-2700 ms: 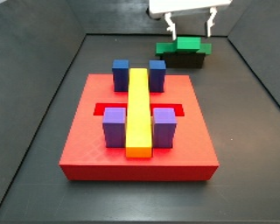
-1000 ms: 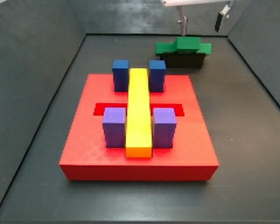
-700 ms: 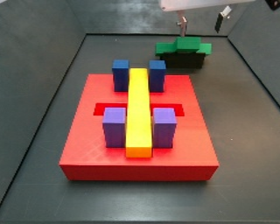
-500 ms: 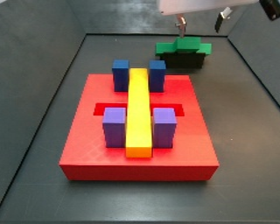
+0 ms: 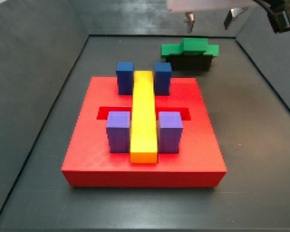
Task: Pick up the green object. Move up. Place the green object on the fixture. Regrasp the green object. Move to above the board. Insert the green object.
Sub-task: Regrasp the green object.
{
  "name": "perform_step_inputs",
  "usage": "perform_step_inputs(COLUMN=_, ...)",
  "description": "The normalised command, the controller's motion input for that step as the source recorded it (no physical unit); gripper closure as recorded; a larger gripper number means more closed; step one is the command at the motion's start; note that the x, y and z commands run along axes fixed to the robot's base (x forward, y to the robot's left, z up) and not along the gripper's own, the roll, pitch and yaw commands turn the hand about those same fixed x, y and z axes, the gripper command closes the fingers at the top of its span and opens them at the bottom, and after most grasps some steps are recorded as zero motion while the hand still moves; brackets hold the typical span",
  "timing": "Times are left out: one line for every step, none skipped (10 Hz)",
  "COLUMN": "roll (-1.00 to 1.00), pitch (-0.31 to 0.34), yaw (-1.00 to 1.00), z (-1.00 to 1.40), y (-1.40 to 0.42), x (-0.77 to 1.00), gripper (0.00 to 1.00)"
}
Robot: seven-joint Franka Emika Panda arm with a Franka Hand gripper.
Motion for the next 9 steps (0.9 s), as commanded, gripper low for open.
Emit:
perform_step_inputs(roll=0.0, pitch=0.363, yaw=0.1, z=0.08, y=0.0, x=0.47, gripper=0.0)
perform_step_inputs(roll=0.2, pitch=0.24, yaw=0.11, z=0.0, y=0.0, x=0.45, gripper=0.0)
perform_step_inputs(roll=0.61, pitch=0.186, yaw=0.08, z=-0.05, y=0.0, x=0.38, gripper=0.0)
perform_step_inputs(roll=1.0, pitch=0.169, yaw=0.06, z=-0.01, y=0.0, x=0.25, gripper=0.0)
perform_step_inputs(roll=1.0, pitch=0.111, yaw=0.17, z=0.0, y=-0.12, x=0.08, gripper=0.0)
perform_step_inputs(roll=1.0, pitch=0.071, yaw=0.17, z=0.0, y=-0.21, x=0.04, gripper=0.0)
perform_step_inputs(roll=1.0, pitch=0.046, yaw=0.16, z=0.0, y=-0.25, x=0.02, gripper=0.0)
perform_step_inputs(roll=1.0, pitch=0.026, yaw=0.16, z=0.0, y=-0.22, x=0.01, gripper=0.0)
perform_step_inputs(roll=1.0, pitch=0.029, yaw=0.15, z=-0.02, y=-0.17, x=0.02, gripper=0.0)
